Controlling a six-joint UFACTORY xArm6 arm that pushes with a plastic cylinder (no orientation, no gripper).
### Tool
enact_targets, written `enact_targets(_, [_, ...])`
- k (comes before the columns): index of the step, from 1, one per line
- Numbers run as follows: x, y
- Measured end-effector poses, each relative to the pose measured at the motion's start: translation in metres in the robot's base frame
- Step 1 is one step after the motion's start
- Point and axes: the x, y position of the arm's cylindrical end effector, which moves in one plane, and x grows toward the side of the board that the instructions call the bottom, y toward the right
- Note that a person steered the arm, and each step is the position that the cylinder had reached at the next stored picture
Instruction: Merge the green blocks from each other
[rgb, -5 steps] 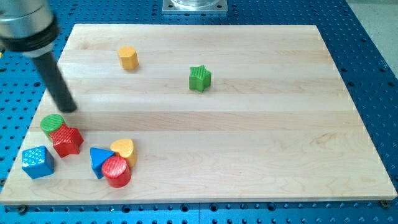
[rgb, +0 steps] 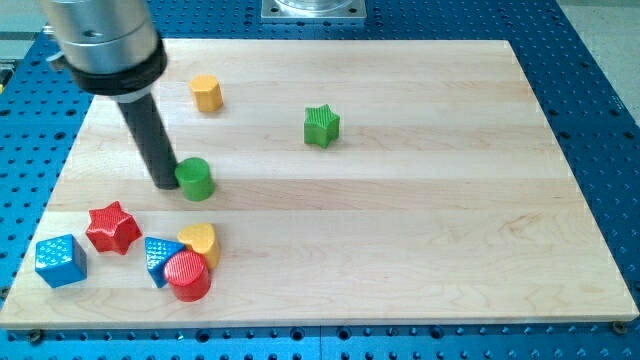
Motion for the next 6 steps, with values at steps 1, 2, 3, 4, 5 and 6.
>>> enact_targets(1, [0.000, 0.019])
enact_targets(2, [0.022, 0.003])
enact_targets(3, [0.032, 0.024])
enact_targets(4, [0.015, 0.100])
enact_targets(5, [-0.006, 0.137])
enact_targets(6, [0.003, 0.102])
